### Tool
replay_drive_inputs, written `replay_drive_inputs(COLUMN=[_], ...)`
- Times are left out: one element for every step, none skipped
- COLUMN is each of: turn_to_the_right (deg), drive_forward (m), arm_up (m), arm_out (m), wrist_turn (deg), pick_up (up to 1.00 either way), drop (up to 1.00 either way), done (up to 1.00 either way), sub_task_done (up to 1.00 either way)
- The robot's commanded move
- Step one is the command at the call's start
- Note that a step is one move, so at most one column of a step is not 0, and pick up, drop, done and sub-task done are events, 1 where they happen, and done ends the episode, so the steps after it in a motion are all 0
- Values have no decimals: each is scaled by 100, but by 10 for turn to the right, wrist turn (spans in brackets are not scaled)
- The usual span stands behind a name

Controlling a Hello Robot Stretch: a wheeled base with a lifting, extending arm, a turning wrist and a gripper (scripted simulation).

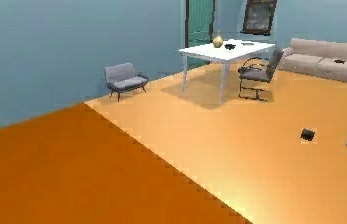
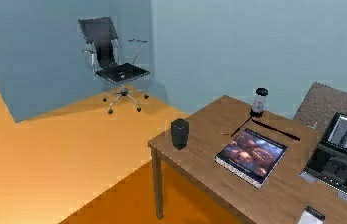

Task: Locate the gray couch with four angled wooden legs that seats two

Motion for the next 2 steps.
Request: replay_drive_inputs(turn_to_the_right=[-180, 0], drive_forward=[0, 60], arm_up=[0, 0], arm_out=[0, 0], wrist_turn=[0, 0], pick_up=[0, 0], drop=[0, 0], done=[0, 0], sub_task_done=[0, 0])
